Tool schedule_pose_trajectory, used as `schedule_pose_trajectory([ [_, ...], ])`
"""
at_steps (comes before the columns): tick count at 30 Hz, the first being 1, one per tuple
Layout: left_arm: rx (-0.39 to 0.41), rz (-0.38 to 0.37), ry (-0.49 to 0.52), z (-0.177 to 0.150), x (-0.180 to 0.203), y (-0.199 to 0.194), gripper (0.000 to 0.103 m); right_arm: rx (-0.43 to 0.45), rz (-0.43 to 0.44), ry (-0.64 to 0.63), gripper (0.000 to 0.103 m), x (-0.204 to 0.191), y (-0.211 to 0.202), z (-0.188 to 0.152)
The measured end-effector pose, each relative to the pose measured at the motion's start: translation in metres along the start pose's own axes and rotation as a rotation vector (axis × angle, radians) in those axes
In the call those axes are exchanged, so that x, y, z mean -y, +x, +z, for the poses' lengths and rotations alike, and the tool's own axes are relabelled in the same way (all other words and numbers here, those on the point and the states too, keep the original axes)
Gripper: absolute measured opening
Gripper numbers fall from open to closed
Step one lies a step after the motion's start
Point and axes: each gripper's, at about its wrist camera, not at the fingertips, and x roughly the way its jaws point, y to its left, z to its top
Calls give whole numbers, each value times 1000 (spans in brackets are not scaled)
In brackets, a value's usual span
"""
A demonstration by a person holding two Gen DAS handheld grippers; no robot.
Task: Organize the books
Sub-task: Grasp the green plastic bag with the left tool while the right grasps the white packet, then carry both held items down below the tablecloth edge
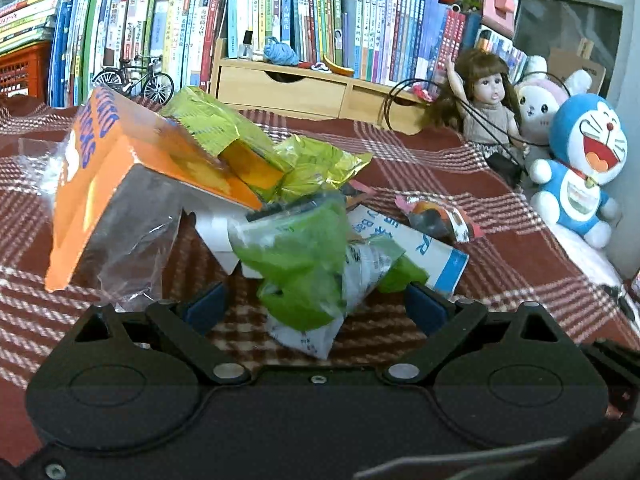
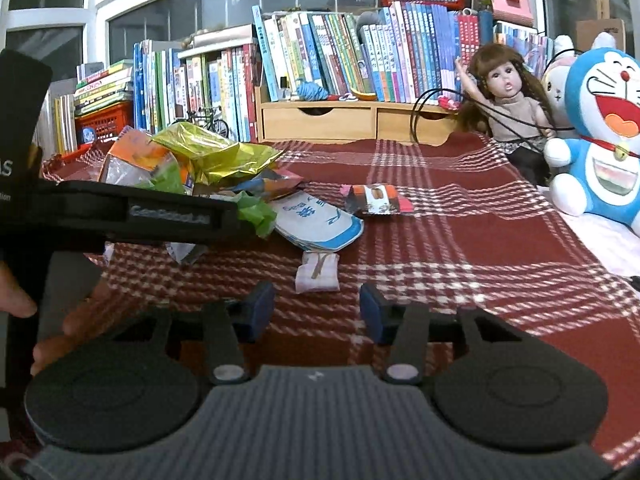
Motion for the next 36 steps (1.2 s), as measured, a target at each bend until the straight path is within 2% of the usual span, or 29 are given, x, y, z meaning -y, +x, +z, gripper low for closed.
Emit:
schedule_pose_trajectory([
  [2, 7, -16, -11, 0, 0, 0, 88, -6, 1, -6, 51, -1, 5, 1],
  [4, 16, -32, -25, 1, 0, -2, 75, -12, -2, -16, 50, -2, 9, 3],
  [6, 22, -34, -24, 0, 0, -6, 47, -15, -3, -20, 48, -2, 12, 4],
  [8, 37, -39, -4, -2, 1, -12, 45, -21, -2, -19, 44, -2, 15, 6],
  [11, 61, -35, 31, -8, 3, -23, 44, -30, -4, -14, 30, -3, 17, 8],
  [19, 105, -82, 59, -22, 1, -61, 42, -11, 9, -55, 30, -15, 9, 7],
  [36, 164, -51, 89, -51, -16, -130, 42, 15, 68, -111, 30, -46, -37, -8],
])
